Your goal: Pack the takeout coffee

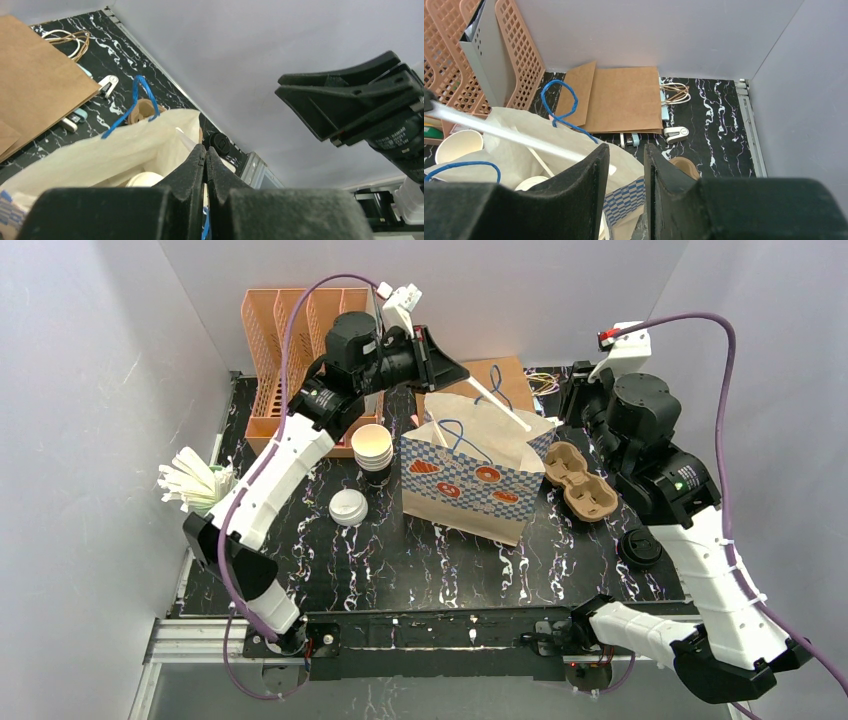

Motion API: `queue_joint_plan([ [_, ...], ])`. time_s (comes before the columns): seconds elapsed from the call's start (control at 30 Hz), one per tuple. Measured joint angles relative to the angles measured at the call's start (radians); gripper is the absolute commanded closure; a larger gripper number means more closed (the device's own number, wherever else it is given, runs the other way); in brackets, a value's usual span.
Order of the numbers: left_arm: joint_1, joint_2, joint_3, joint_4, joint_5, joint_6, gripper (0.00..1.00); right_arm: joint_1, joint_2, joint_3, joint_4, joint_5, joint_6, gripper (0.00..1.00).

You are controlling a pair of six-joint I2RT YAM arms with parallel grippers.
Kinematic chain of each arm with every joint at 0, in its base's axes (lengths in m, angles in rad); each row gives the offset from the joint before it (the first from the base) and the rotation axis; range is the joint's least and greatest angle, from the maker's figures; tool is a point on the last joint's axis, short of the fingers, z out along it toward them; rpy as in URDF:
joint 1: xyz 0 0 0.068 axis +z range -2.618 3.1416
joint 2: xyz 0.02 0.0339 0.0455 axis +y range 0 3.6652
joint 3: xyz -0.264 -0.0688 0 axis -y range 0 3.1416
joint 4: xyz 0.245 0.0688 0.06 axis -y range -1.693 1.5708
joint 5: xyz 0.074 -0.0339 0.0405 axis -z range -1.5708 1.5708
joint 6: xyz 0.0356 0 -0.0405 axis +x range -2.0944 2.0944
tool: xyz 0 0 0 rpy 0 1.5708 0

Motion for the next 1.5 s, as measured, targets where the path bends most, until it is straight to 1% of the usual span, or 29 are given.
queue_joint_plan([
  [0.17,0.0,-0.084,-0.077,-0.016,-0.007,0.033,1.0,0.0,-0.001,-0.009,-0.001,0.0,0.002,0.6],
  [0.3,0.0,-0.109,-0.086,-0.006,-0.016,0.058,1.0,0.0,0.0,-0.009,0.0,-0.003,0.003,0.6],
  [0.5,0.0,-0.088,-0.096,0.032,-0.016,0.066,1.0,0.0,0.003,-0.009,0.0,-0.008,0.006,0.6],
  [0.67,0.0,-0.04,-0.122,0.076,-0.005,0.065,1.0,0.0,0.004,-0.009,-0.001,-0.01,0.007,0.59],
  [0.77,0.0,-0.005,-0.137,0.099,-0.001,0.063,0.99,0.0,0.004,-0.009,-0.002,-0.01,0.011,0.57],
  [0.8,0.0,0.007,-0.14,0.106,0.0,0.061,0.77,0.0,0.004,-0.009,-0.002,-0.01,0.013,0.54],
  [0.83,0.0,0.019,-0.145,0.114,0.001,0.059,0.61,0.0,0.003,-0.009,-0.003,-0.011,0.017,0.52],
  [0.87,0.0,0.028,-0.151,0.117,0.0,0.063,0.48,0.0,0.003,-0.009,-0.003,-0.011,0.021,0.5],
  [0.9,0.0,0.036,-0.154,0.111,-0.006,0.064,0.38,0.0,0.003,-0.009,-0.005,-0.011,0.025,0.48],
  [0.93,0.0,0.041,-0.154,0.096,-0.016,0.072,0.33,0.0,0.003,-0.009,-0.009,-0.011,0.026,0.46],
  [1.07,0.0,0.04,-0.153,0.017,-0.098,0.12,0.28,0.0,0.003,-0.009,-0.03,-0.014,0.035,0.41],
  [1.13,0.0,0.035,-0.145,-0.035,-0.146,0.15,0.26,0.0,0.003,-0.009,-0.036,-0.013,0.043,0.35],
  [1.27,0.005,0.014,-0.101,-0.146,-0.265,0.195,0.26,0.0,0.003,-0.014,-0.056,-0.013,0.073,0.29],
  [1.37,0.019,-0.034,-0.095,-0.213,-0.378,0.201,0.25,-0.003,0.024,-0.014,-0.108,0.008,0.127,0.29],
  [1.43,0.036,-0.074,-0.102,-0.243,-0.455,0.2,0.18,-0.027,0.052,-0.015,-0.141,0.005,0.166,0.31],
  [1.5,0.067,-0.128,-0.124,-0.277,-0.544,0.193,0.11,-0.096,0.077,-0.029,-0.161,-0.037,0.201,0.33],
])
